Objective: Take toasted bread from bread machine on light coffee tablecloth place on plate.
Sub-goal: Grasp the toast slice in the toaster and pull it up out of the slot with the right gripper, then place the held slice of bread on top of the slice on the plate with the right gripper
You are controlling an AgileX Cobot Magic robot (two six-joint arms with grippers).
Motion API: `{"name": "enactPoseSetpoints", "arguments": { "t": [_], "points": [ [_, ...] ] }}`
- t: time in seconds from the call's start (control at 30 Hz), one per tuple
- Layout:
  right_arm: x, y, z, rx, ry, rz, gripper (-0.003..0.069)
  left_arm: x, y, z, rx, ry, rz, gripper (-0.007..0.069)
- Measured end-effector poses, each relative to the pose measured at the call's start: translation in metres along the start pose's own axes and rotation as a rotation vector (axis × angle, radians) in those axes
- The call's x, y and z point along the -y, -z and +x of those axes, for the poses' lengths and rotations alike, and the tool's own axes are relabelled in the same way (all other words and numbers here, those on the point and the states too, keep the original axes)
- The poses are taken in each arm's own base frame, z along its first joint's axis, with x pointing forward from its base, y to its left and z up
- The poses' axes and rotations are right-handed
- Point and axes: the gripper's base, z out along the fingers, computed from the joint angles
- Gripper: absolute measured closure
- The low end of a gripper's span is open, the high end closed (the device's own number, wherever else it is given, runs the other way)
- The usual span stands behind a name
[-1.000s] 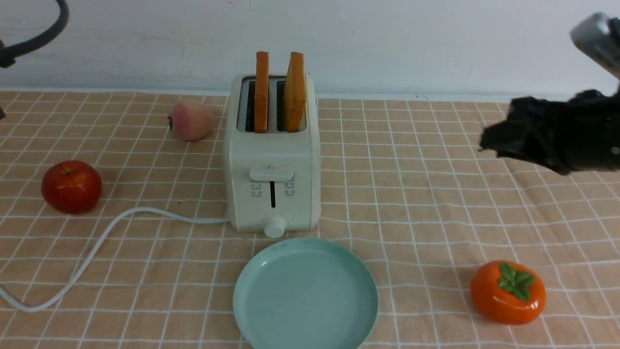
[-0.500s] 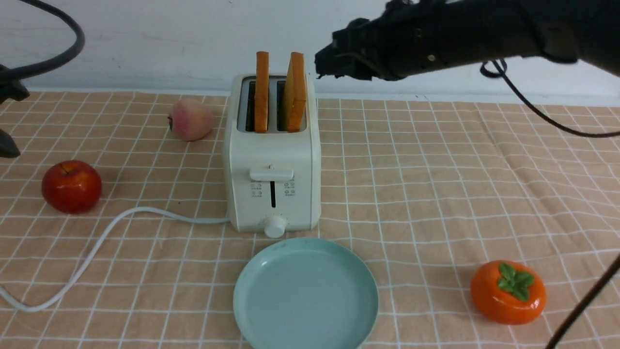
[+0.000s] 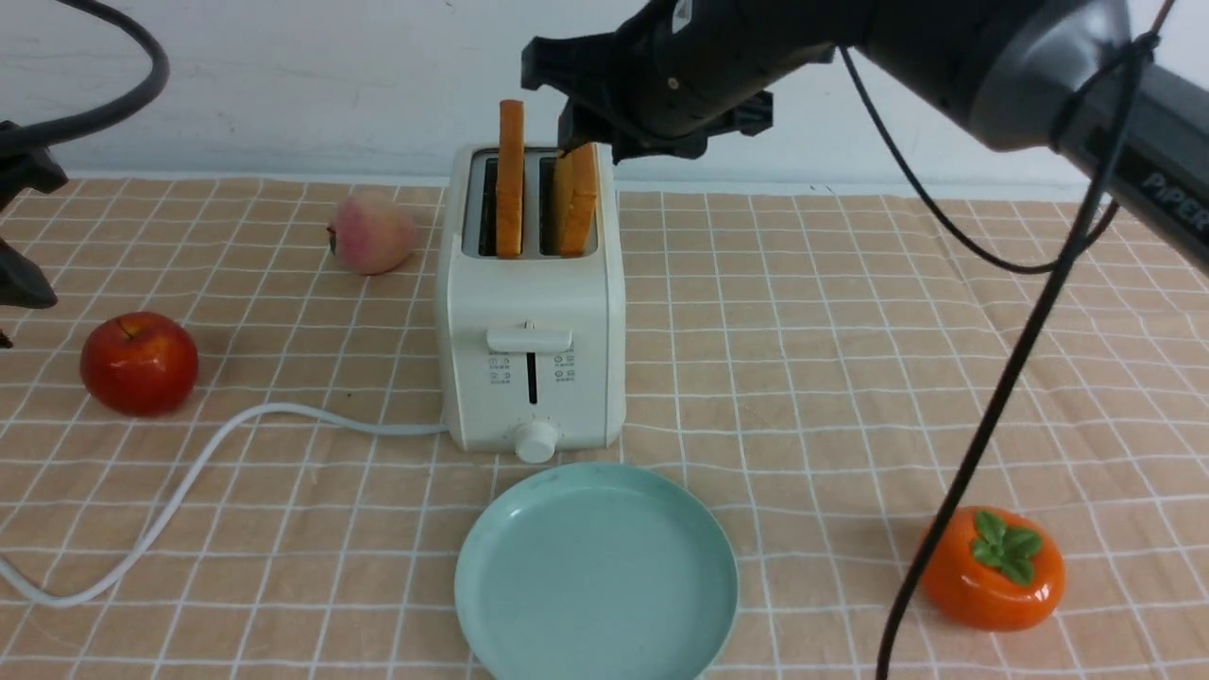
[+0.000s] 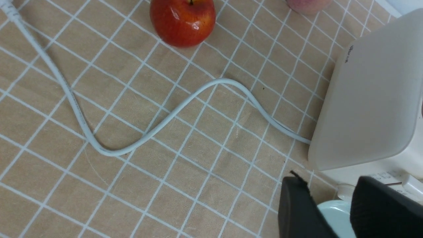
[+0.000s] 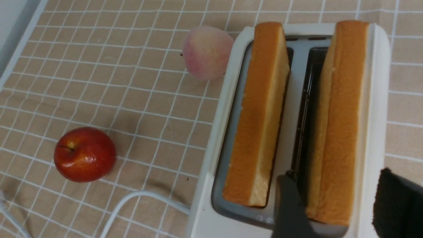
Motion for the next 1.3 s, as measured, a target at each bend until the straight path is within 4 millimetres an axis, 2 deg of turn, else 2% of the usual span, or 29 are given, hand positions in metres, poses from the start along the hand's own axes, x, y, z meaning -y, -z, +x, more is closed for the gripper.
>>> {"name": "enactPoseSetpoints", "arguments": {
  "t": [0.13, 0.33, 0.4, 0.47, 0.5, 0.57, 0.6, 0.7, 0.8, 0.83, 0.9, 0.93, 0.97, 1.03, 1.07, 1.1, 1.13, 1.17, 1.23, 1.3],
  "points": [
    [0.005, -0.017, 0.003, 0.018, 0.048, 0.012, 0.0257, 0.000, 0.000, 0.000, -0.001, -0.008, 0.001, 0.0386],
    [0.012, -0.046, 0.013, 0.010, 0.052, 0.023, 0.0271, 0.000, 0.000, 0.000, -0.003, -0.007, 0.003, 0.0386],
    [0.016, -0.058, 0.020, -0.016, 0.037, 0.023, 0.0321, 0.000, 0.000, 0.000, -0.003, -0.007, 0.003, 0.0386],
    [0.017, -0.063, 0.024, -0.031, 0.032, 0.021, 0.0392, 0.000, 0.000, 0.000, -0.004, -0.006, 0.004, 0.0386],
    [0.017, -0.063, 0.024, -0.030, 0.032, 0.021, 0.0402, 0.000, 0.000, 0.000, -0.004, -0.006, 0.004, 0.0386],
    [0.020, -0.059, 0.020, -0.027, 0.028, 0.024, 0.0549, 0.000, 0.000, 0.000, -0.004, -0.005, 0.004, 0.0386],
    [0.020, -0.058, 0.020, -0.027, 0.027, 0.025, 0.0553, 0.000, 0.000, 0.000, -0.004, -0.005, 0.004, 0.0386],
    [0.025, -0.036, 0.003, 0.014, 0.008, 0.020, 0.0547, 0.000, 0.000, 0.001, -0.006, -0.008, 0.004, 0.0386],
    [0.028, 0.009, -0.025, 0.112, -0.001, 0.013, 0.0547, 0.000, 0.000, 0.001, -0.006, -0.008, 0.004, 0.0386],
    [0.027, 0.016, -0.028, 0.127, 0.000, 0.011, 0.0547, 0.000, 0.000, 0.001, -0.006, -0.008, 0.004, 0.0386],
    [0.028, 0.070, -0.051, 0.226, 0.010, 0.011, 0.0547, 0.000, 0.000, 0.001, -0.006, -0.008, 0.004, 0.0386],
    [0.028, 0.082, -0.055, 0.243, 0.019, 0.013, 0.0547, 0.000, 0.000, 0.001, -0.006, -0.008, 0.004, 0.0386],
    [0.025, 0.111, -0.060, 0.266, 0.056, 0.017, 0.0547, 0.000, 0.000, 0.001, -0.006, -0.008, 0.004, 0.0386],
    [0.019, 0.141, -0.060, 0.253, 0.123, 0.026, 0.0547, 0.000, 0.000, 0.001, -0.006, -0.008, 0.004, 0.0386],
    [0.019, 0.144, -0.059, 0.248, 0.130, 0.028, 0.0547, 0.000, 0.000, 0.001, -0.006, -0.008, 0.004, 0.0386],
    [0.017, 0.157, -0.056, 0.215, 0.164, 0.038, 0.0547, 0.000, 0.000, 0.001, -0.006, -0.008, 0.004, 0.0386],
    [0.016, 0.169, -0.049, 0.144, 0.194, 0.049, 0.0547, 0.000, 0.000, 0.001, -0.006, -0.008, 0.004, 0.0386],
    [0.017, 0.173, -0.040, 0.060, 0.206, 0.051, 0.0547, 0.000, 0.000, 0.001, -0.006, -0.008, 0.004, 0.0386],
    [0.018, 0.167, -0.024, -0.074, 0.220, 0.028, 0.0547, 0.000, 0.000, 0.001, -0.007, -0.008, 0.003, 0.0386],
    [0.020, 0.150, -0.003, -0.199, 0.215, -0.046, 0.0547, 0.000, 0.000, 0.001, -0.012, -0.008, -0.001, 0.0386]
  ]
}}
